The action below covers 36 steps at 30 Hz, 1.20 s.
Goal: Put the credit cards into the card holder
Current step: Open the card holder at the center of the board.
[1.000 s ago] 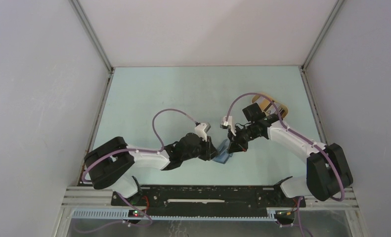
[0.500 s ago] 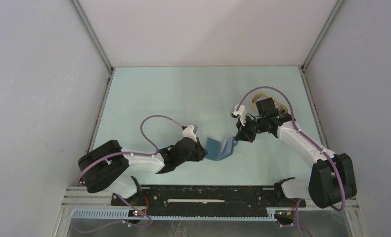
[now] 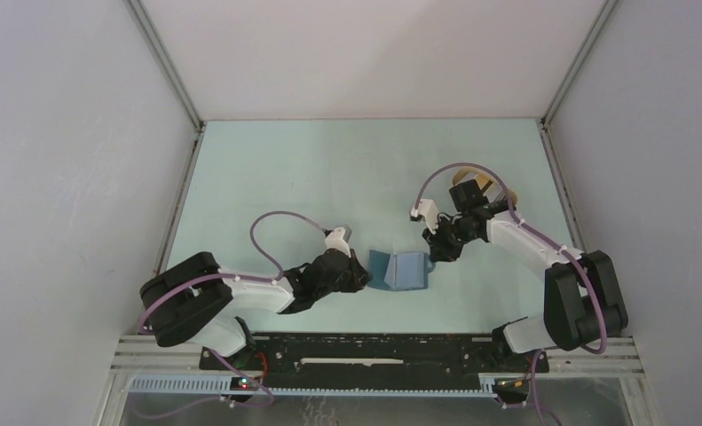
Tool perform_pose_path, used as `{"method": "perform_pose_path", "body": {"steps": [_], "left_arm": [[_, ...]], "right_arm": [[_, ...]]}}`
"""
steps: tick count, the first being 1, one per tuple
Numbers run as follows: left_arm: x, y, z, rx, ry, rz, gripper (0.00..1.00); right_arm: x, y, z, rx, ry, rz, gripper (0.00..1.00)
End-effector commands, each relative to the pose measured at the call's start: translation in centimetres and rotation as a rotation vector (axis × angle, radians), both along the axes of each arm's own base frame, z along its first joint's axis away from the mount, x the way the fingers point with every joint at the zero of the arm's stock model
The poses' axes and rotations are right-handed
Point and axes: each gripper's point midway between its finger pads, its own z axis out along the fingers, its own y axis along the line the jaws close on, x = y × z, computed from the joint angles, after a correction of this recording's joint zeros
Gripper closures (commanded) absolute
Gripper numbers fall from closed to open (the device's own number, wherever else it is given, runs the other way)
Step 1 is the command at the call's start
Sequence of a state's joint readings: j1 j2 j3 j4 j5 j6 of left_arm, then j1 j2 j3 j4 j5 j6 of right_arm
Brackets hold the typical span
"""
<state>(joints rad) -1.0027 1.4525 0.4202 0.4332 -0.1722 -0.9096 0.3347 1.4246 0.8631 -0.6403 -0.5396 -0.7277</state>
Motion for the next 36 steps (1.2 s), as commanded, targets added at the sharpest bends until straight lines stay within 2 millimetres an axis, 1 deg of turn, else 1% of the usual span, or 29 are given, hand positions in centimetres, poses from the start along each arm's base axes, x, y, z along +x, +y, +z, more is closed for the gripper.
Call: {"method": "perform_pose_path", "body": {"steps": [1,3,5,7,9,11,13,14,16,18,22,25,29,36], "left_arm": [[-0.7,0.4,-0.6,0.004,0.013,-0.022,0.99],[-0.7,0.2,-0.7,0.001,0.016,-0.026,0.99],[-0.8,0.1,-0.7,-0.004,0.016,-0.030,0.99],[-0.8,0.1,-0.5,-0.011,0.012,-0.031,0.99],[-0.8,0.1,-0.4,-0.016,0.009,-0.033,0.99],[-0.8,0.0,-0.2,-0.021,0.005,-0.038,0.99],[-0.8,-0.2,0.0,-0.028,0.001,-0.045,0.98],[-0.8,-0.3,0.0,-0.030,0.001,-0.048,0.98],[-0.8,-0.5,0.0,-0.036,0.002,-0.053,0.98],[-1.0,-0.5,-0.1,-0.038,0.007,-0.058,0.98],[-1.0,-0.6,-0.1,-0.044,0.008,-0.059,0.98],[-1.0,-0.6,-0.1,-0.046,0.007,-0.061,0.98],[-1.1,-0.7,-0.2,-0.046,0.008,-0.064,0.99],[-1.2,-0.8,-0.3,-0.049,0.011,-0.069,0.99]], "right_arm": [[1.1,-2.9,0.0,-0.090,-0.034,-0.047,0.75],[1.1,-3.0,0.5,-0.070,-0.033,-0.063,0.63],[1.2,-2.7,1.5,-0.033,-0.047,-0.073,0.53],[1.2,-2.2,2.9,0.012,-0.076,-0.072,0.45],[0.9,-1.4,4.5,0.073,-0.104,-0.053,0.43],[-0.3,-0.1,6.0,0.157,-0.117,0.010,0.43],[-2.4,1.3,7.0,0.240,-0.122,0.137,0.44],[-3.5,1.9,7.0,0.262,-0.136,0.207,0.44],[-5.0,2.6,6.0,0.258,-0.178,0.345,0.47],[-6.4,3.1,4.3,0.213,-0.201,0.465,0.50],[-6.7,3.3,1.7,0.080,-0.220,0.561,0.58],[-6.7,3.0,0.3,0.004,-0.217,0.601,0.63],[-6.8,2.5,-0.4,-0.035,-0.213,0.625,0.68],[-7.4,1.5,-1.0,-0.076,-0.209,0.685,0.70]]}}
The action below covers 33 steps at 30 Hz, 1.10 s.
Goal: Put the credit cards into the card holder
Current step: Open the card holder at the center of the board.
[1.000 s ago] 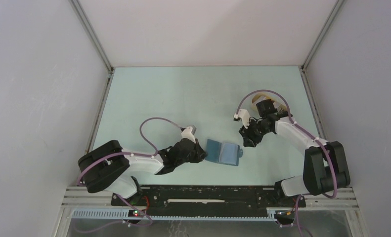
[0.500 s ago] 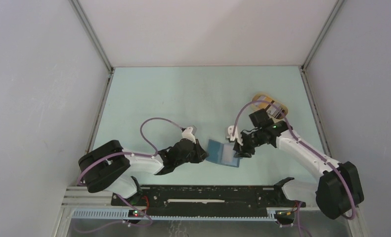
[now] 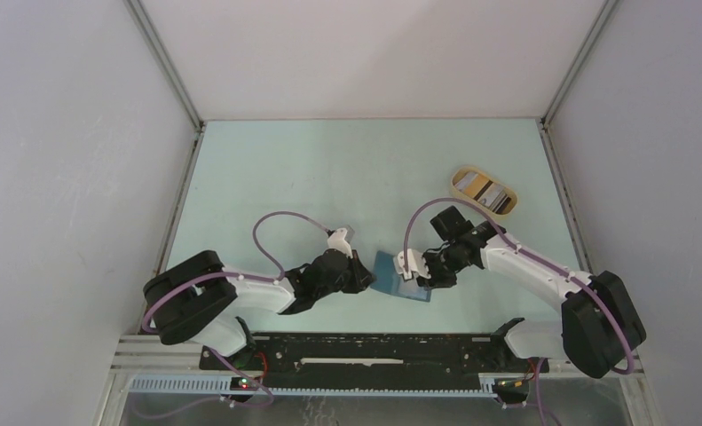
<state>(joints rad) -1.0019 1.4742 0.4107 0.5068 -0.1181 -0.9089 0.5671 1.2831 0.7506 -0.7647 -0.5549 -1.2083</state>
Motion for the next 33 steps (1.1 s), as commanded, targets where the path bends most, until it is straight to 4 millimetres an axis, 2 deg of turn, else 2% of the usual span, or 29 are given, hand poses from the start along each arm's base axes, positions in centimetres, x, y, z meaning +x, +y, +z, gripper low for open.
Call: {"method": "perform_pose_path", "body": {"steps": [1,15,20,28,33], "left_arm": [[-0.7,0.2,-0.7,0.002,0.009,-0.025,0.99],[-0.9,0.2,-0.7,-0.006,0.006,-0.029,0.99],[-1.1,0.0,-0.8,-0.018,0.006,-0.036,0.99],[-1.5,-0.7,-0.8,-0.043,0.010,-0.067,0.99],[-1.8,-0.9,-0.8,-0.056,0.008,-0.072,0.99]], "right_arm": [[-0.1,-0.8,-0.6,-0.047,-0.030,0.059,0.70],[0.0,-0.6,-2.8,-0.136,-0.037,0.089,0.68],[0.2,-0.5,-3.0,-0.145,-0.047,0.090,0.66],[0.7,-0.3,-3.5,-0.179,-0.075,0.088,0.56],[0.7,0.5,-2.8,-0.151,-0.071,0.062,0.47]]}}
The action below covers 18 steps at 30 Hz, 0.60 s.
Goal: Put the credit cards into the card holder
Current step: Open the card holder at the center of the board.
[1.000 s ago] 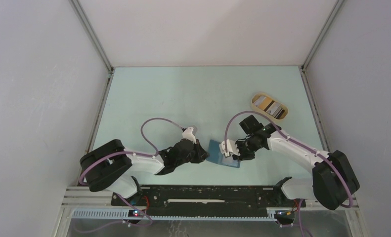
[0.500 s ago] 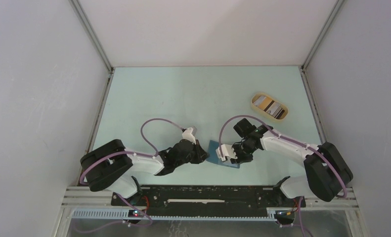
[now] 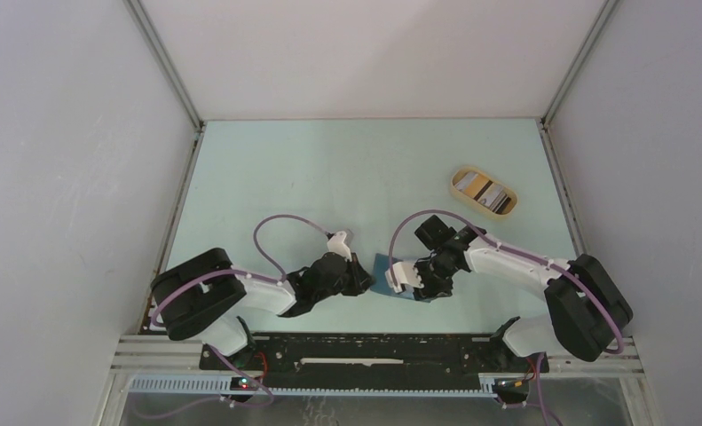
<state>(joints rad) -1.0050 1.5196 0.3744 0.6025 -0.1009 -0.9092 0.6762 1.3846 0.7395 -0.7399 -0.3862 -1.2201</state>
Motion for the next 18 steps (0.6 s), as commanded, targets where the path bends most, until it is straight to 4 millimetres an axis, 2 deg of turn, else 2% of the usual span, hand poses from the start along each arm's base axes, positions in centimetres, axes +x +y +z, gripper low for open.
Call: {"method": "perform_pose_path", "body": {"steps": [1,10,18], "left_arm": [[-1.4,-0.8,0.2,-0.041,0.006,-0.057,0.99],[-1.8,-1.4,0.2,-0.062,0.004,-0.073,0.99],[-1.9,-1.9,0.2,-0.085,0.006,-0.068,0.99]], "right_arm": [[1.2,1.5,0.6,0.046,-0.038,-0.023,0.45],[0.7,3.2,1.8,0.096,0.019,-0.068,0.32],[0.5,3.9,2.4,0.099,0.079,-0.122,0.28]]}}
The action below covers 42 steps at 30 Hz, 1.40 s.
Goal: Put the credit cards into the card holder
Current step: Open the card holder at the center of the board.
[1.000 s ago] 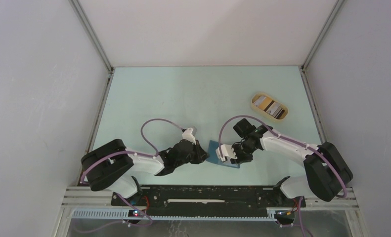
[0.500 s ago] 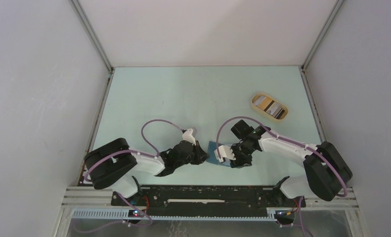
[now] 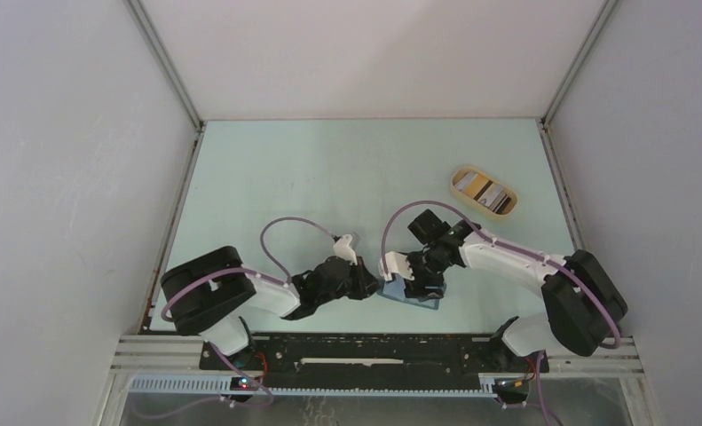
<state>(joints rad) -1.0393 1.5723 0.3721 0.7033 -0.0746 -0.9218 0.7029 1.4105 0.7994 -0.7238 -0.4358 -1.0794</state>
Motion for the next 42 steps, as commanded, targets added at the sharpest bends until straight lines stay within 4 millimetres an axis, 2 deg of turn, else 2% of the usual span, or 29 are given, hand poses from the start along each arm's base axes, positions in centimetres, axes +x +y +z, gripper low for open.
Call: {"method": "perform_pose_path", "body": {"steps": [1,6,10,13,19,22,27,31,36,42], "left_arm": [[-0.9,-0.2,0.0,-0.035,0.011,-0.014,0.99],[-0.6,0.4,0.2,-0.041,0.004,0.023,0.95],[-0.1,1.6,0.8,-0.039,-0.024,0.068,0.74],[0.1,2.6,1.4,-0.023,-0.054,0.094,0.63],[0.0,4.4,4.4,-0.043,-0.159,0.090,0.53],[-0.6,4.2,6.8,-0.088,-0.226,0.035,0.52],[-2.1,2.2,11.4,-0.203,-0.313,-0.106,0.53],[-3.4,-0.2,13.2,-0.243,-0.335,-0.219,0.57],[-4.1,-3.6,13.5,-0.235,-0.336,-0.301,0.62],[-3.7,-6.9,10.7,-0.146,-0.294,-0.355,0.65]], "right_arm": [[0.4,1.6,1.2,0.046,0.034,-0.042,0.28],[0.6,1.9,2.3,0.088,0.067,-0.081,0.29],[0.7,1.6,3.3,0.127,0.071,-0.089,0.29],[0.7,1.5,3.5,0.144,0.083,-0.097,0.32],[1.2,1.6,4.0,0.156,0.093,-0.149,0.38],[1.6,1.2,4.6,0.179,0.104,-0.177,0.40],[2.1,-0.2,5.0,0.196,0.116,-0.220,0.45],[2.7,-1.0,4.8,0.184,0.116,-0.250,0.48],[3.9,-2.1,4.2,0.156,0.106,-0.318,0.49],[4.7,-3.4,3.3,0.120,0.118,-0.379,0.53]]}}
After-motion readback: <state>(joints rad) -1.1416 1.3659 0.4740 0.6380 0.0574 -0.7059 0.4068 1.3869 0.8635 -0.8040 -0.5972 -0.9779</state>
